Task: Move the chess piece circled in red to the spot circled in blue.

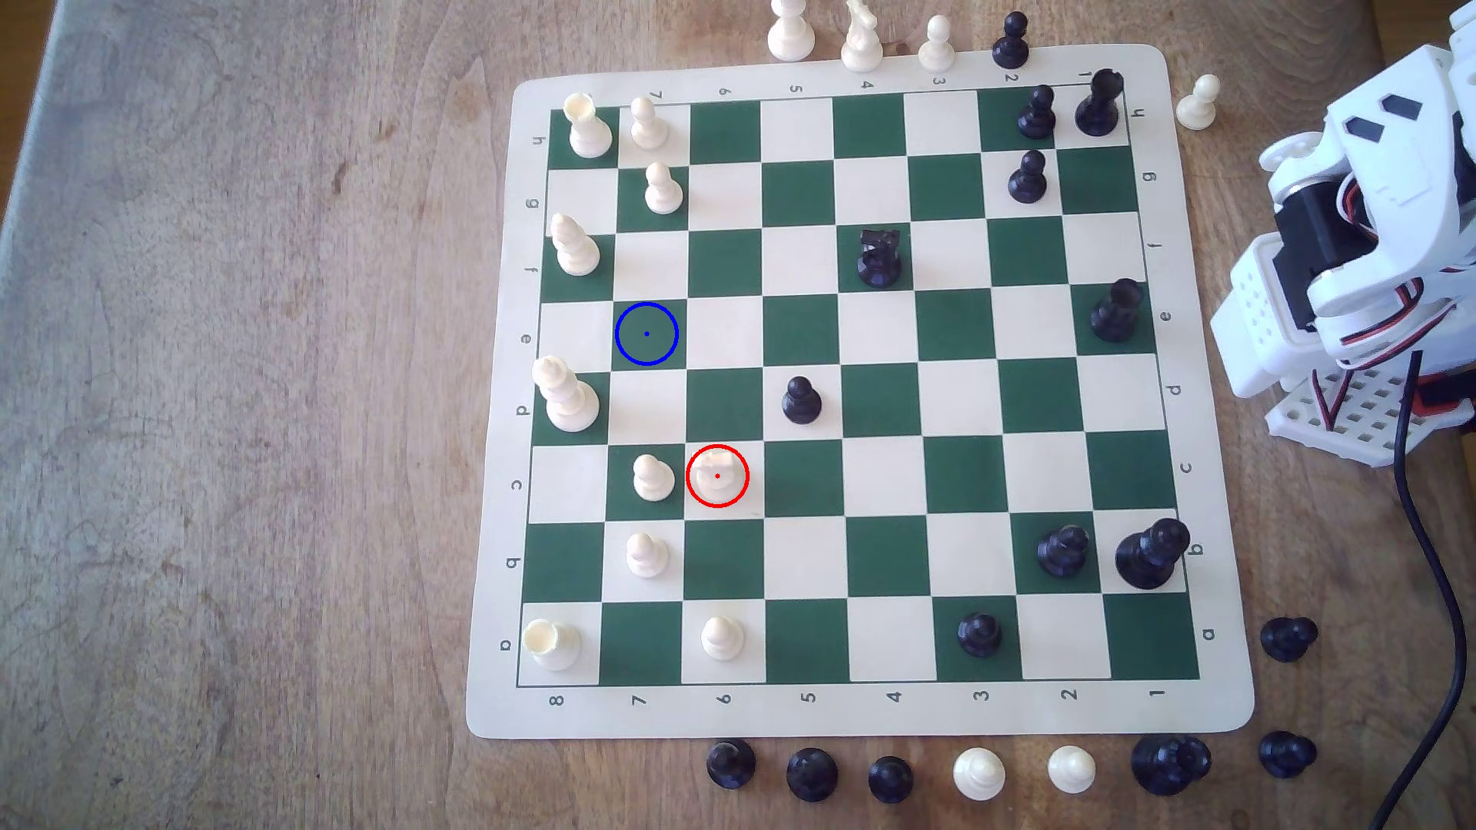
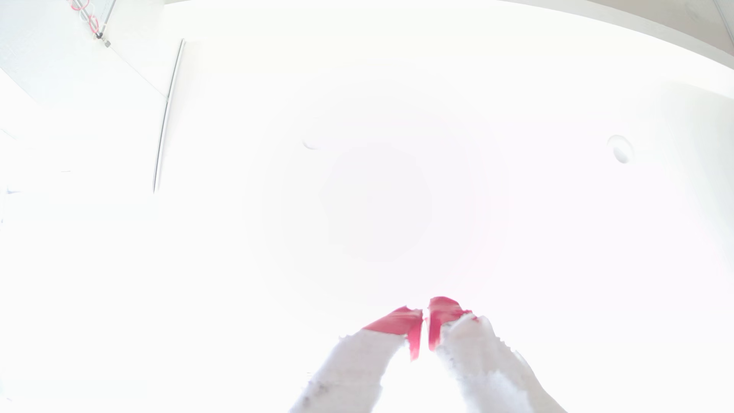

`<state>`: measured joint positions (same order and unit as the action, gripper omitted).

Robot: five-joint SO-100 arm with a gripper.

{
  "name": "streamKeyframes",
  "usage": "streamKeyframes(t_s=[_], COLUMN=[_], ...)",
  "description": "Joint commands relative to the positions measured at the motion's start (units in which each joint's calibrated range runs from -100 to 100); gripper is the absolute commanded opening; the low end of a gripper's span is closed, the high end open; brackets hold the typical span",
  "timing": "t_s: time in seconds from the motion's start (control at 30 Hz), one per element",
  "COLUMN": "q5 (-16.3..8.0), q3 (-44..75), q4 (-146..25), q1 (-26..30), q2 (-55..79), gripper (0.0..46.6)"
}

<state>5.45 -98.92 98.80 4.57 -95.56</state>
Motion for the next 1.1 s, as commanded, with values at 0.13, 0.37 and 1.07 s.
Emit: streamKeyframes(t_s=[0.13, 0.37, 1.07], q5=[0.1, 0.0, -0.8], q3=[1.3, 14.5, 34.9], q4=[-15.4, -53.2, -133.4], q1=[0.6, -2.5, -8.0], q2=[-0.2, -0.3, 3.3], gripper=[0.2, 0.2, 0.5])
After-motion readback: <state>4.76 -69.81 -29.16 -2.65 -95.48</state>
